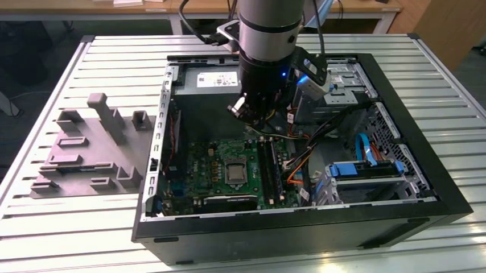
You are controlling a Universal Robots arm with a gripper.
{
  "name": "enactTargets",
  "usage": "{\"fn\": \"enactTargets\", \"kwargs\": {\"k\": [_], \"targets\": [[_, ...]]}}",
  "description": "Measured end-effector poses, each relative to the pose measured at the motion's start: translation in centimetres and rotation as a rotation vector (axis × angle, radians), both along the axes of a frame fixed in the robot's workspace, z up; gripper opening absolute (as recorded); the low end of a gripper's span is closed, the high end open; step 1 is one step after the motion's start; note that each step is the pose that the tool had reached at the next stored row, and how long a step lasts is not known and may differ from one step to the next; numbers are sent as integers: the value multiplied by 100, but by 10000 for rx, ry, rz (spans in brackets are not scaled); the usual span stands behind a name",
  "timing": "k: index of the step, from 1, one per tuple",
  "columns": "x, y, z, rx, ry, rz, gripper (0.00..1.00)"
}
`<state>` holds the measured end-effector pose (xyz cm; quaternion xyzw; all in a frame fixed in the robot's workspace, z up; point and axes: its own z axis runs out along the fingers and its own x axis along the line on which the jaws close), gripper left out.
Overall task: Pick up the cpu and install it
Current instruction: 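Install the first cpu locking lever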
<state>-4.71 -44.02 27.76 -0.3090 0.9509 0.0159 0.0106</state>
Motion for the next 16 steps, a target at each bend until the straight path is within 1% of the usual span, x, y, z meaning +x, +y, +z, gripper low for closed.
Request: {"fn": "enactTargets", "kwargs": {"k": [2,7,9,12,13,15,16], "targets": [[0,0,-7,0,-3,58,11],[1,-1,-53,-5,-6,869,11],[2,7,-89,-5,-14,915,11],[1,49,-139,-6,-36,914,11],[0,57,-158,-4,-44,914,11],[-2,60,-194,-5,-56,953,11],[-3,59,-209,-6,-57,1111,11]]}}
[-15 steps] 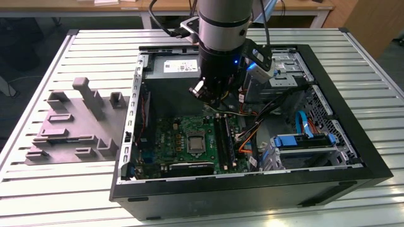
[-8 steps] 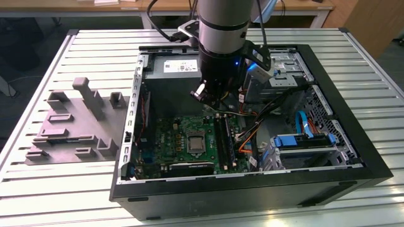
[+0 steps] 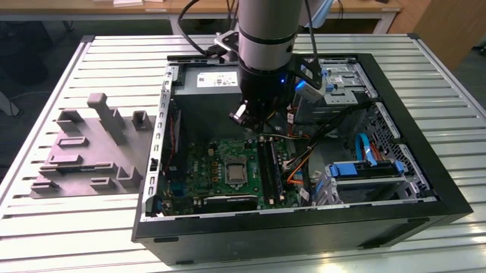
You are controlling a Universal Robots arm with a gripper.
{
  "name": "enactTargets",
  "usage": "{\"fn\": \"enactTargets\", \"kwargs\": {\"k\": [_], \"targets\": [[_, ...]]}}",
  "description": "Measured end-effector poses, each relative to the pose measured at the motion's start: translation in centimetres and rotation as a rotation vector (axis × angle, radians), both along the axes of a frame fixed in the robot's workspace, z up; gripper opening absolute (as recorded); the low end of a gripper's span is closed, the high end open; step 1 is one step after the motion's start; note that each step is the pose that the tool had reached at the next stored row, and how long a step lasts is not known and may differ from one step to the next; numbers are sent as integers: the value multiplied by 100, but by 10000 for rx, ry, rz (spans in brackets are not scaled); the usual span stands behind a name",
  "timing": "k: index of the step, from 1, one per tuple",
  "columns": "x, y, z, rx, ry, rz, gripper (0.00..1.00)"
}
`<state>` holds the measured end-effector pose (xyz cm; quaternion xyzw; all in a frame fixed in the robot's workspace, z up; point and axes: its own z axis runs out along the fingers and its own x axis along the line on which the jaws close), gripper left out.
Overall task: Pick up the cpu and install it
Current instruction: 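Install the first cpu locking lever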
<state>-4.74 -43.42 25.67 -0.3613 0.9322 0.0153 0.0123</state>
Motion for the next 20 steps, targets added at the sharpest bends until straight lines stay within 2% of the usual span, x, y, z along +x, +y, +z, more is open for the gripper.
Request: {"fn": "enactTargets", "kwargs": {"k": [3,5,20], "targets": [[0,0,-43,0,-1,517,11],[0,2,-74,0,-3,661,11],[-15,12,-177,6,-20,672,11]]}}
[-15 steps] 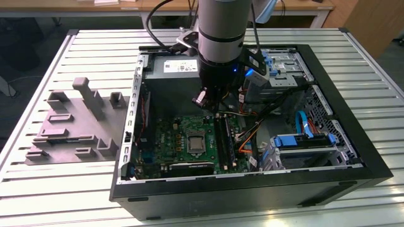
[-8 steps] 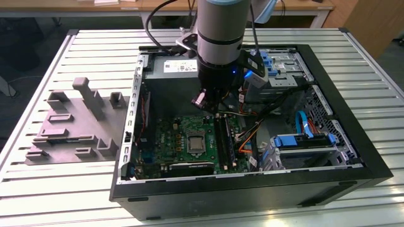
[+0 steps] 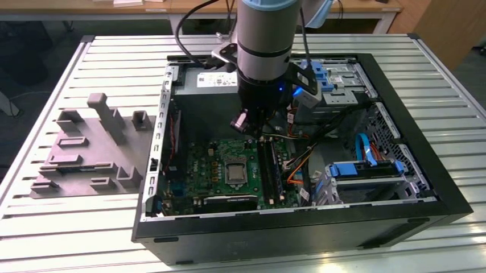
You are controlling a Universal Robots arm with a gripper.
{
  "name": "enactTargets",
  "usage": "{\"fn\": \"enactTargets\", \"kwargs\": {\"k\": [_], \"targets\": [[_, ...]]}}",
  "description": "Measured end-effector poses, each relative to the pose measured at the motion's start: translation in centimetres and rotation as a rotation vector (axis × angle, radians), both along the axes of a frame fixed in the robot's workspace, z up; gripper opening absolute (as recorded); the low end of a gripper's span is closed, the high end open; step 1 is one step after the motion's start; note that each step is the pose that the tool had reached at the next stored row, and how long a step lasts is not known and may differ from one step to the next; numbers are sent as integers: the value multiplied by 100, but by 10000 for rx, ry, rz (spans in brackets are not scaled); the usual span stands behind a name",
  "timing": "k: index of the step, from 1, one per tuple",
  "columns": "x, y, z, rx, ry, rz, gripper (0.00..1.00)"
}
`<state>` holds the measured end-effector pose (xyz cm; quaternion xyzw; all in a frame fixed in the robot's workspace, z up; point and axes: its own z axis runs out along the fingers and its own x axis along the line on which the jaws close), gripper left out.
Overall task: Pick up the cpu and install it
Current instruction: 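Install the first cpu locking lever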
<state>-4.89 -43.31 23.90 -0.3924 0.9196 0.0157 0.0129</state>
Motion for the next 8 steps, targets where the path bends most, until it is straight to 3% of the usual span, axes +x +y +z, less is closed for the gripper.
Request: {"fn": "enactTargets", "kwargs": {"k": [8], "targets": [[-7,1,-23,-3,0,60,11]]}}
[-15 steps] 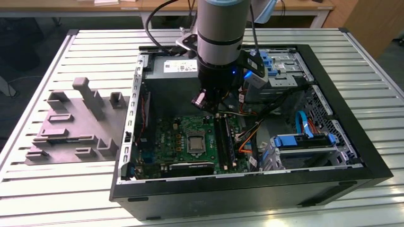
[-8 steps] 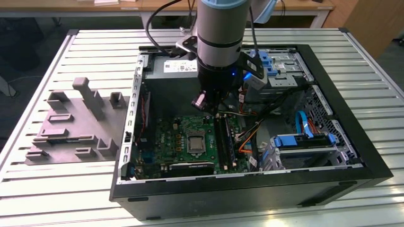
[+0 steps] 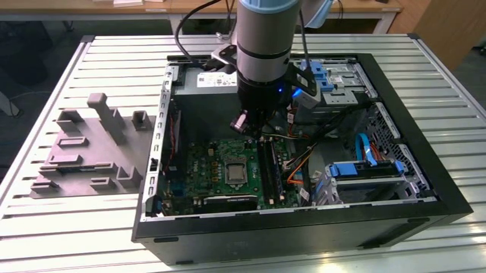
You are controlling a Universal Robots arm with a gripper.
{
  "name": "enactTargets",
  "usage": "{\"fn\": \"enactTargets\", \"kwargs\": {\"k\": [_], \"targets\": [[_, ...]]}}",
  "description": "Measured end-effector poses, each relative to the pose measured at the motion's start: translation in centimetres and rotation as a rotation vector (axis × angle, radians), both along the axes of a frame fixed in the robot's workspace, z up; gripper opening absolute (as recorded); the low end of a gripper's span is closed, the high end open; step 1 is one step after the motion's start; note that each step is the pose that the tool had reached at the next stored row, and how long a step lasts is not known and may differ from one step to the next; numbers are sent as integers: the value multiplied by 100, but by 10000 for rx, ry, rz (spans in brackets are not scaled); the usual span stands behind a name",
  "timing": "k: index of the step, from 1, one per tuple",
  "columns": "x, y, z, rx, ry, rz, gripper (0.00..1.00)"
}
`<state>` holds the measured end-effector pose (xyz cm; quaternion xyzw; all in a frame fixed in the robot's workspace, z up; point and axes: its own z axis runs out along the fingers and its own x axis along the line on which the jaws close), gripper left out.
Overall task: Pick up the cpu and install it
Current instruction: 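Install the first cpu locking lever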
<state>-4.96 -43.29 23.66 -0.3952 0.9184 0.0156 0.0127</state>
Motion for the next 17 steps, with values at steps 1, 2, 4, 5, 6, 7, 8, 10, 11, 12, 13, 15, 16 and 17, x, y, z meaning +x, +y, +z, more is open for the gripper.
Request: {"fn": "enactTargets", "kwargs": {"k": [1,2,4,5,6,7,8,10,11,12,13,15,16,17], "targets": [[0,0,-1,-32,-1,20,11],[0,-2,-1,-81,-1,42,11],[0,-5,0,-156,-1,97,11],[0,-6,0,-180,-1,137,11],[0,-7,1,-203,0,187,11],[-2,-8,1,-215,0,255,11],[-4,-8,1,-217,-2,347,11],[-6,-9,0,-223,-4,543,11],[-6,-10,0,-229,-4,611,11],[-7,-13,-1,-230,-6,665,11],[-7,-22,-1,-232,-7,698,11],[-8,-49,0,-234,-6,722,11],[-8,-64,0,-233,-6,730,11],[-9,-81,0,-233,-6,738,11]]}}
